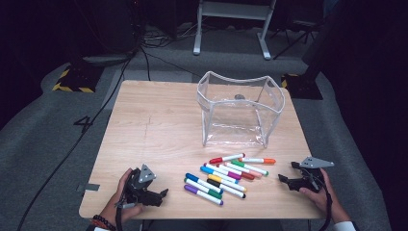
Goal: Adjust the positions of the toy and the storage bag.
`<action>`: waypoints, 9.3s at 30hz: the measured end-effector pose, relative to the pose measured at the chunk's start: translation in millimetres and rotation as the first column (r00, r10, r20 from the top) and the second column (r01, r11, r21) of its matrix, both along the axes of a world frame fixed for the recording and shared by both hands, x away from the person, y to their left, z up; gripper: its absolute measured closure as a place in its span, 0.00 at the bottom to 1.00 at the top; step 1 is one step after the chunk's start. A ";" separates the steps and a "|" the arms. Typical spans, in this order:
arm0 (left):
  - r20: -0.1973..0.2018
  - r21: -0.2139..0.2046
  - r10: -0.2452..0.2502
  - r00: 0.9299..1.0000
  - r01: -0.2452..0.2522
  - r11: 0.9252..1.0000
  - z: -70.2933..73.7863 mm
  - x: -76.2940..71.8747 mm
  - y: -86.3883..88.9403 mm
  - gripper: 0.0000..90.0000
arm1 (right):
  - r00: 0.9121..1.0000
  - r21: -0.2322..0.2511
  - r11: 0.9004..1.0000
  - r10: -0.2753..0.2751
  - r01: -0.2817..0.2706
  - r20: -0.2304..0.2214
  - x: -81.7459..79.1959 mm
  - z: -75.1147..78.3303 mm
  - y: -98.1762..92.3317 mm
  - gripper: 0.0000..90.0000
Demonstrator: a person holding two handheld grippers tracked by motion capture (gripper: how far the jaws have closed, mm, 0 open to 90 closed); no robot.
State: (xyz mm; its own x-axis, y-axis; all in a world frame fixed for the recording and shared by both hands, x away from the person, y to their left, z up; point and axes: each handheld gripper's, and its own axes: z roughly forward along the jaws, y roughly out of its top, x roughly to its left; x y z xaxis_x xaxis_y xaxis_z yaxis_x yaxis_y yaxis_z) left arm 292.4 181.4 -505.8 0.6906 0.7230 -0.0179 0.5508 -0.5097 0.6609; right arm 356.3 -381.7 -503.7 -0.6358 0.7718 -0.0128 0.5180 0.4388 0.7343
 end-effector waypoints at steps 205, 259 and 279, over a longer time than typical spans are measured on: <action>0.007 0.003 0.005 1.000 -0.005 1.000 0.4 44.2 -24.5 0.01 | 0.938 -0.046 0.938 0.345 -0.343 0.029 53.2 15.6 117.5 0.62; 0.002 0.004 -0.027 1.000 0.027 1.000 0.9 66.6 -65.5 0.01 | 0.926 0.003 0.927 0.376 -0.376 -0.034 30.7 7.6 109.2 0.60; 0.002 0.003 -0.093 0.996 0.093 0.996 1.1 90.1 -89.8 0.00 | 0.956 0.000 0.956 0.294 -0.294 -0.023 22.4 6.4 86.7 0.50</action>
